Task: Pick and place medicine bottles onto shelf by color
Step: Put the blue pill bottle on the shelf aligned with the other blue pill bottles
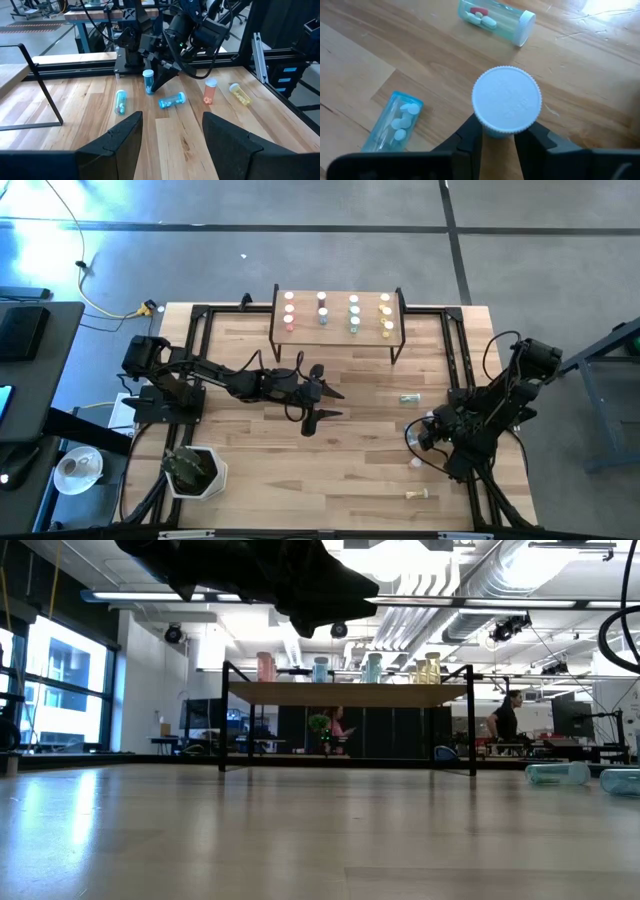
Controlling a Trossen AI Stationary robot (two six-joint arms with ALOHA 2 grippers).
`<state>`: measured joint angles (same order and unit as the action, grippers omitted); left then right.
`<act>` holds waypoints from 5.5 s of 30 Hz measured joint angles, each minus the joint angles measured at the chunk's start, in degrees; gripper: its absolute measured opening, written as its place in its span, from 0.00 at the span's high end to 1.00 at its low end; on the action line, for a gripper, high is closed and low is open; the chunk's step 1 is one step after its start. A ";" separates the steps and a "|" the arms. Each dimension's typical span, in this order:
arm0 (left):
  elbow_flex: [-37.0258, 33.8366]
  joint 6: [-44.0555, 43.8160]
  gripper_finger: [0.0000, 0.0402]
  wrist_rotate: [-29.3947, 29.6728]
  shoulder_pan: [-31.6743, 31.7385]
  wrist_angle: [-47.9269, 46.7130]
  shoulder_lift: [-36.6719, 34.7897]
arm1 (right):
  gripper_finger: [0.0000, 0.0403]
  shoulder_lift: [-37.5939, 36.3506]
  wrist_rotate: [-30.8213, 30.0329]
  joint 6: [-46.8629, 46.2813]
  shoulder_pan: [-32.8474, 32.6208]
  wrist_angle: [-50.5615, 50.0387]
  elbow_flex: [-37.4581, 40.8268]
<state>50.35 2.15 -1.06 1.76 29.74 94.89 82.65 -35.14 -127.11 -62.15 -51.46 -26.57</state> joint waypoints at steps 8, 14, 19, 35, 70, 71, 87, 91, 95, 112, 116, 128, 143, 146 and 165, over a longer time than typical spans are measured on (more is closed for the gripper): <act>0.00 0.00 0.51 0.00 0.02 -1.77 0.00 | 0.80 -0.18 -4.08 0.03 0.00 -0.16 -2.98; 0.00 -0.02 0.51 -1.58 0.04 -2.10 0.00 | 0.80 -0.70 -11.81 0.05 0.02 -0.88 -5.94; 0.00 -2.01 0.51 -4.27 0.04 -2.10 0.00 | 0.80 -0.70 -16.14 0.92 1.26 -2.42 -9.03; 0.00 -4.52 0.51 -4.40 0.04 -2.10 0.00 | 0.80 -0.70 -17.80 31.42 9.96 -2.58 -24.18; 0.00 2.58 0.51 -10.32 2.39 6.19 0.27 | 0.80 -0.70 11.95 100.74 40.15 21.14 -36.39; 0.00 2.56 0.51 -10.27 2.47 6.06 0.31 | 0.80 -0.70 12.93 101.75 40.91 22.47 -36.39; 0.00 2.52 0.51 -7.06 2.51 7.95 0.31 | 0.80 -0.68 19.52 108.11 47.74 29.96 -36.41; 0.00 2.38 0.51 -7.12 2.49 7.98 0.31 | 0.80 -0.66 20.25 109.03 47.95 30.79 -36.41; 0.00 0.99 0.51 -7.35 2.49 8.48 0.31 | 0.80 -0.66 21.90 109.82 47.95 31.55 -36.41; -0.02 -0.02 0.64 -7.67 2.56 9.18 0.33 | 0.80 -0.68 21.87 109.84 47.93 31.53 -36.41; 0.00 0.03 0.69 -7.24 2.63 9.55 0.33 | 0.80 -0.64 21.52 109.99 47.92 31.63 -36.41; 0.00 -0.04 0.74 -7.26 2.62 9.35 0.33 | 0.80 -0.63 21.42 109.96 47.93 31.48 -36.41; 0.02 0.97 0.75 -7.24 2.62 9.20 0.33 | 0.68 -0.63 21.28 110.62 47.93 31.28 -36.41; 0.04 1.07 0.75 -7.09 2.64 9.18 0.33 | 0.62 -0.63 20.87 110.62 47.91 31.24 -36.41; 0.01 2.70 0.75 -2.17 3.21 0.90 -2.74 | 0.54 -1.91 20.57 110.47 49.13 27.70 -36.41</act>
<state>50.36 4.86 -3.23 4.97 30.63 92.15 80.75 -14.57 -16.64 -13.02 -23.76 -62.98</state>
